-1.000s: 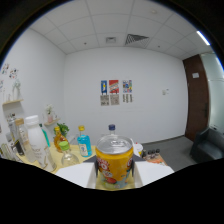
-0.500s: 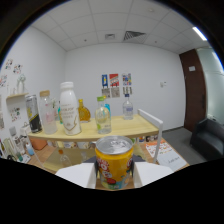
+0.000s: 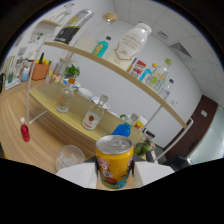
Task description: Make me a cup of Vodka Sunrise.
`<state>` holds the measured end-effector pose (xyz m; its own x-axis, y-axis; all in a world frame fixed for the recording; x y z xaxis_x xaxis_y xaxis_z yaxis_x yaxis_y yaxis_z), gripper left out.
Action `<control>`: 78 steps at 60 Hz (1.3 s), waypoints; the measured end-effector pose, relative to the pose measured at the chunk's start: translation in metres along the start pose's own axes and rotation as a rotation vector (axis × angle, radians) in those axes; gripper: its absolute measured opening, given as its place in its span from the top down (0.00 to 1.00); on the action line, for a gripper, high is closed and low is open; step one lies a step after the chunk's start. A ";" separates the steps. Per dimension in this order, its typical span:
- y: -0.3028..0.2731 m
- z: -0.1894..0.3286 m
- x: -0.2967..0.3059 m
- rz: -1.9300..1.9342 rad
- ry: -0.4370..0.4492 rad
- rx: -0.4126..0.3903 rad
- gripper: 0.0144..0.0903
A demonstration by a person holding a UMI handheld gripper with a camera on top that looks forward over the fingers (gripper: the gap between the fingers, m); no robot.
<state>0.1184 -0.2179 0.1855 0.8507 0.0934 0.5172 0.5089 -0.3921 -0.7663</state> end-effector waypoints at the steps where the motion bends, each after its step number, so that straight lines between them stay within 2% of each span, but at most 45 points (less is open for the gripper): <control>1: 0.000 0.001 0.000 -0.037 0.003 0.001 0.51; 20: -0.008 0.007 -0.007 -0.744 0.081 0.042 0.52; 34: -0.016 0.017 -0.009 -1.168 0.159 0.018 0.51; 47: -0.013 0.021 -0.012 -1.484 0.187 -0.006 0.51; 61: -0.018 0.009 -0.010 -1.287 0.158 0.023 0.51; 74: -0.060 -0.023 0.027 -0.619 0.131 0.167 0.51; 78: -0.072 -0.035 0.045 -0.390 0.108 0.237 0.51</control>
<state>0.1154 -0.2180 0.2770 0.5776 0.0919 0.8111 0.8148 -0.1252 -0.5661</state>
